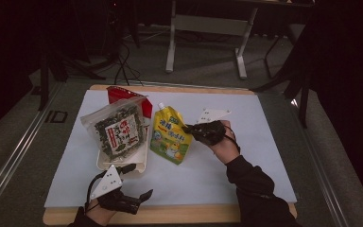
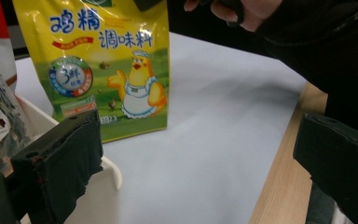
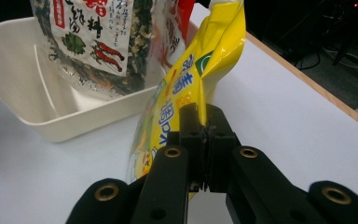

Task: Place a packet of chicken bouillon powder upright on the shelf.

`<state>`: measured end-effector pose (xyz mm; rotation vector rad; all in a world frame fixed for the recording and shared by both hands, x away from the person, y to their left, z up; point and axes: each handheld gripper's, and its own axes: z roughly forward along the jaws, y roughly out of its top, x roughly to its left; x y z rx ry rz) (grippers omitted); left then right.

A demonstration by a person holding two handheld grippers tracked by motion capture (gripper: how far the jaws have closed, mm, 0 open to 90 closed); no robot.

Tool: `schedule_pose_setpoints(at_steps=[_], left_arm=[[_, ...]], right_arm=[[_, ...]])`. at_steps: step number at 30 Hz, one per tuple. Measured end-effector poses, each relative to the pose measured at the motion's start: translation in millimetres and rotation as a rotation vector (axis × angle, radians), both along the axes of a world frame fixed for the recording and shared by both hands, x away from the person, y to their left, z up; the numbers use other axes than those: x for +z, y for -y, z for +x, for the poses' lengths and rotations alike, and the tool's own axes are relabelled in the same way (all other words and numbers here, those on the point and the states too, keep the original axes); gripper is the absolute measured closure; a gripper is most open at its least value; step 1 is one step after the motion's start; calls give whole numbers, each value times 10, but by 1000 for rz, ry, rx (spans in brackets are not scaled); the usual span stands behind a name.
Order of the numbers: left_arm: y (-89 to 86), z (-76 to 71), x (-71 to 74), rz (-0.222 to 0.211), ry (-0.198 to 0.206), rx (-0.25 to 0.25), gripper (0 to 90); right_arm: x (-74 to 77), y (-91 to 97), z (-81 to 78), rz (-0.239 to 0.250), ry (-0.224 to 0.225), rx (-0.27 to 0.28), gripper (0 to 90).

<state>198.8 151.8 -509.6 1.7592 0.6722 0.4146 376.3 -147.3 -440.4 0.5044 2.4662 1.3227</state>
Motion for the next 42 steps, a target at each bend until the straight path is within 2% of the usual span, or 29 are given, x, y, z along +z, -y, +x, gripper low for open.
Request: schedule_pose_setpoints(at_steps=[5, 8, 16, 18, 21, 24, 27, 30, 37, 42], left_arm=[[3, -1, -6, -4, -3, -3, 25], [7, 0, -13, -1, -7, -4, 25], [15, -6, -15, 1, -12, -11, 25], [15, -6, -17, 4, -16, -12, 25], [18, -3, -15, 6, -19, -14, 25], [15, -6, -4, 4, -7, -10, 25], [-1, -10, 11, -8, 1, -2, 25], [-14, -15, 18, -21, 5, 3, 35], [-17, -11, 11, -20, 2, 9, 35], [-18, -17, 18, -24, 7, 8, 35]], right_arm=[[-6, 27, -22, 40, -27, 13, 878], [-4, 21, -21, 45, -34, 9, 865], [-5, 30, 10, 66, -76, 6, 738], [-5, 28, 10, 65, -80, 7, 769], [-3, 15, -2, 48, -73, 10, 841], [-2, 5, -29, 53, -73, 15, 870], [7, -12, -67, 67, -74, 17, 878], [34, -27, -117, 86, -52, 26, 881], [163, 17, -216, 135, -25, 54, 883], [217, 58, -302, 124, -15, 92, 884]])
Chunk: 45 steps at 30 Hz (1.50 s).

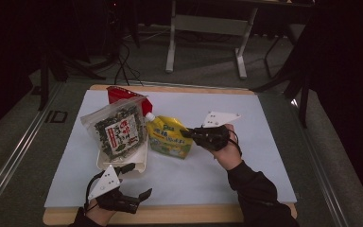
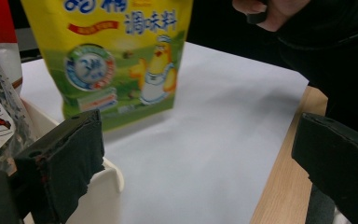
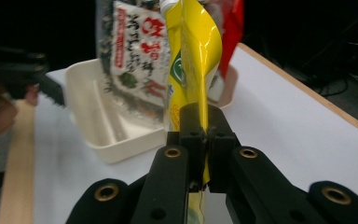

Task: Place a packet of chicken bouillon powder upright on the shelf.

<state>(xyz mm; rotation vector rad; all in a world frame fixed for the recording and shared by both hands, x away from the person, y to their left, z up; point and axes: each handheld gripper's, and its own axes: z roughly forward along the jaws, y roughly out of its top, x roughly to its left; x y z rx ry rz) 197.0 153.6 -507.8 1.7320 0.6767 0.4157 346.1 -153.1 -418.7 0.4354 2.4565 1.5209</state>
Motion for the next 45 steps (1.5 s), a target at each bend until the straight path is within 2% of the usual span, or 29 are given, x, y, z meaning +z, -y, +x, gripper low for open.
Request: schedule_pose_setpoints(at_steps=[5, 6, 7, 8, 9, 11, 15, 20, 26, 30, 33, 34, 38, 39, 41, 44, 45], left_arm=[[-4, 10, 24, 1, 8, 1, 35], [-3, 20, 44, 10, 1, -6, 37], [4, 27, 74, 34, -9, 10, 55], [4, 27, 74, 34, -9, 10, 61], [4, 39, 111, 24, -25, 23, 61], [7, 52, 126, 4, -47, 14, 66], [26, 31, 101, 0, -37, -6, 65], [40, 22, 80, 0, -39, -3, 65], [78, 28, 37, 9, -48, -26, 63], [94, 24, 33, 9, -48, -39, 60], [96, 27, 38, 15, -40, -35, 60], [93, 35, 50, 22, -34, -27, 60], [75, 79, 116, 42, -31, -25, 67], [74, 123, 168, 60, -10, -41, 67], [93, 186, 208, 83, -6, -36, 71], [114, 323, 255, 78, 1, -21, 101], [114, 323, 255, 78, 1, -21, 125]], right_arm=[[-7, 85, -126, 2, -4, 55, 883], [-8, 104, -150, 2, -11, 69, 883], [-10, 120, -176, 1, -5, 74, 883], [-10, 120, -176, 1, -5, 74, 883], [-11, 139, -203, 0, -14, 80, 883], [-26, 164, -274, -12, -14, 100, 882], [-84, 184, -331, -36, -21, 119, 881], [-149, 215, -336, -38, -28, 117, 880], [-213, 306, -321, -27, -50, 102, 867], [-233, 332, -329, -23, -50, 98, 855], [-232, 324, -346, -31, -30, 97, 857], [-233, 327, -343, -28, -36, 98, 859], [-237, 331, -335, -24, -47, 101, 861], [-236, 329, -337, -25, -45, 99, 861], [-235, 330, -342, -25, -47, 101, 861], [-231, 327, -345, -28, -47, 101, 861], [-231, 327, -345, -28, -47, 101, 861]])
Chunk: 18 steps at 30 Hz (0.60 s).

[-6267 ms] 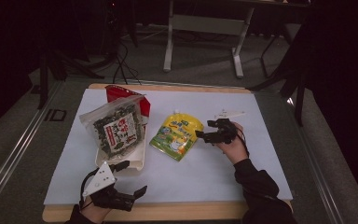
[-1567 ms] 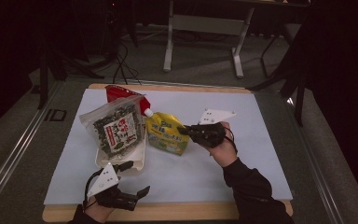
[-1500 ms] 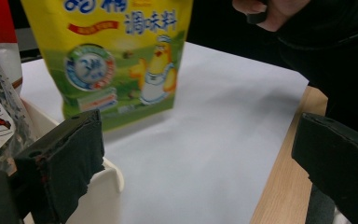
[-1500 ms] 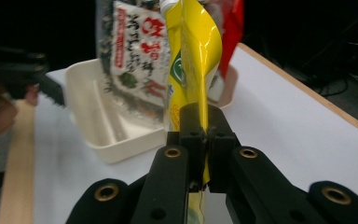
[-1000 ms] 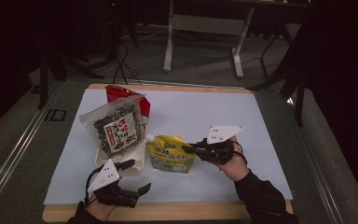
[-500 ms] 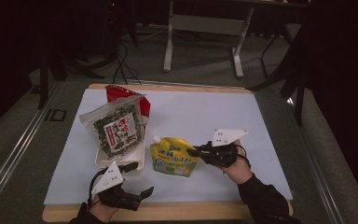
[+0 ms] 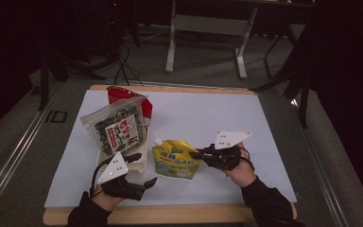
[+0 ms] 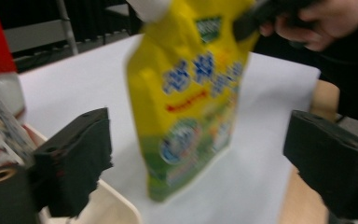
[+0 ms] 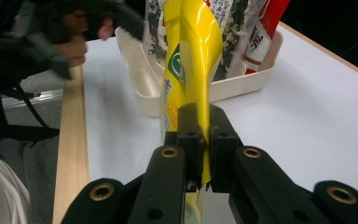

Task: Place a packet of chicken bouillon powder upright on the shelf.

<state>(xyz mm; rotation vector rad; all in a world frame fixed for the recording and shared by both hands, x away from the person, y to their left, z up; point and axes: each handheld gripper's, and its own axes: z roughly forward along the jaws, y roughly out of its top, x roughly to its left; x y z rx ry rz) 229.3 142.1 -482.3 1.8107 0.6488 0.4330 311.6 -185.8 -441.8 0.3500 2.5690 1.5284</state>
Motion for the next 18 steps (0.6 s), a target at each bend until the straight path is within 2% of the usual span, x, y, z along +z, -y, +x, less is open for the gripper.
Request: schedule_pose_setpoints(at_steps=[2, 4, 9, 11, 13, 15, 18], left_arm=[[11, 148, 51, -17, -5, 8, 153], [25, 231, 84, -12, -1, 11, 191], [60, 399, 127, 17, -12, -9, 361], [74, 448, 119, 32, -15, -14, 430], [86, 481, 112, 30, -33, -40, 519], [107, 482, 119, 36, -40, -45, 614], [133, 481, 121, 44, -48, -39, 672]], right_arm=[[1, 0, -3, -1, 1, 3, 862], [3, 0, -4, -2, 0, 5, 862], [7, 0, -1, -5, -3, 7, 862], [7, -1, 1, -5, -3, 6, 862], [7, -1, 2, -4, -5, 6, 862], [8, -1, 2, -6, -4, 5, 861], [10, -3, -1, -6, -5, 4, 860]])
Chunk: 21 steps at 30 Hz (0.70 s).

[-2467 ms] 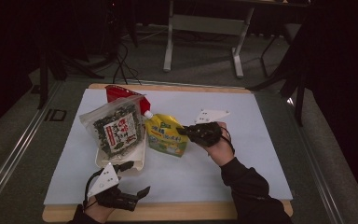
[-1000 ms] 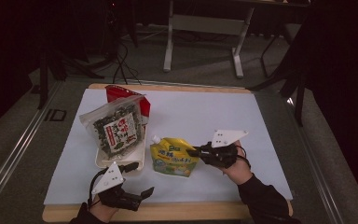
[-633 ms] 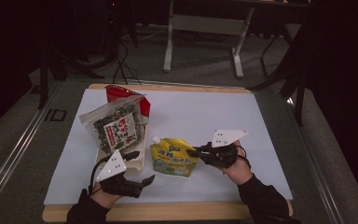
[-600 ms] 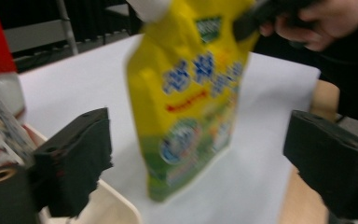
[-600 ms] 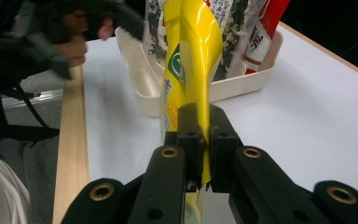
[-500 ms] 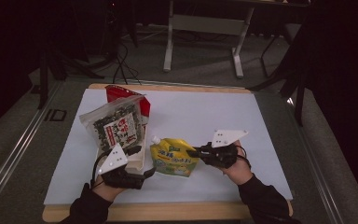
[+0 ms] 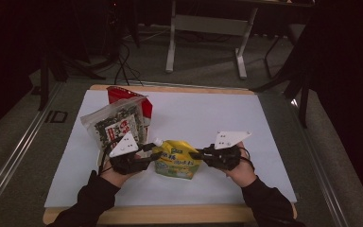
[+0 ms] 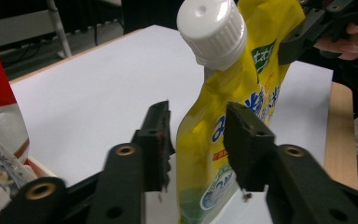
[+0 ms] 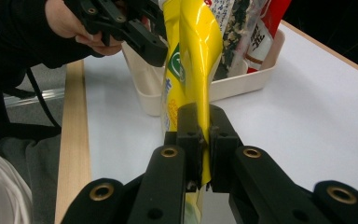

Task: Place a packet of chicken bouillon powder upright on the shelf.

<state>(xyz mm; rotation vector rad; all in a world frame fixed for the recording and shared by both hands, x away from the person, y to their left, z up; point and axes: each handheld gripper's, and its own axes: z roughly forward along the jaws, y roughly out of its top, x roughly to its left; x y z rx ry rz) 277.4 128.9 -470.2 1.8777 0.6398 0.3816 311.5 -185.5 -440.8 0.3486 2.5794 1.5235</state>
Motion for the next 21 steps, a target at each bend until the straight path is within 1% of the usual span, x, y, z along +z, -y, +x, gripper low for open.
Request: schedule_pose_setpoints(at_steps=[1, 2, 4, 6, 9, 10, 11, 12, 14, 16, 17, 19, 21], left_arm=[[3, 2, -1, 8, 8, 3, 672], [-1, 4, 0, 10, 8, 0, 709], [-11, -3, 4, 17, 16, 2, 756], [-3, -25, 2, 25, 32, 9, 817], [5, -50, -12, 27, 46, 12, 900], [8, -59, -13, 35, 55, 14, 900], [6, -62, -17, 30, 56, 9, 900], [-1, -62, -22, 27, 56, 7, 900], [-11, -71, -33, 21, 62, -3, 900], [-18, -76, -38, 16, 67, -7, 900], [-21, -77, -40, 13, 68, -13, 900], [-23, -79, -40, 9, 76, -19, 900], [-20, -82, -43, 11, 81, -16, 900]], right_arm=[[0, 0, 0, -1, 1, 0, 860], [0, 6, 4, -1, -1, -3, 859], [-2, 11, 8, 1, -6, -4, 858], [-2, 13, 13, 1, -6, -12, 856], [-8, 19, 29, 4, -9, -20, 852], [-9, 17, 29, 2, -8, -22, 850], [-8, 16, 29, 3, -8, -24, 840], [-6, 17, 28, 5, -8, -32, 797], [-3, 27, 35, 23, -14, -43, 661], [0, 38, 53, 34, -33, -59, 542], [-1, 44, 65, 38, -36, -70, 507], [-8, 63, 99, 45, -58, -99, 434], [-24, 75, 124, 46, -67, -125, 392]])
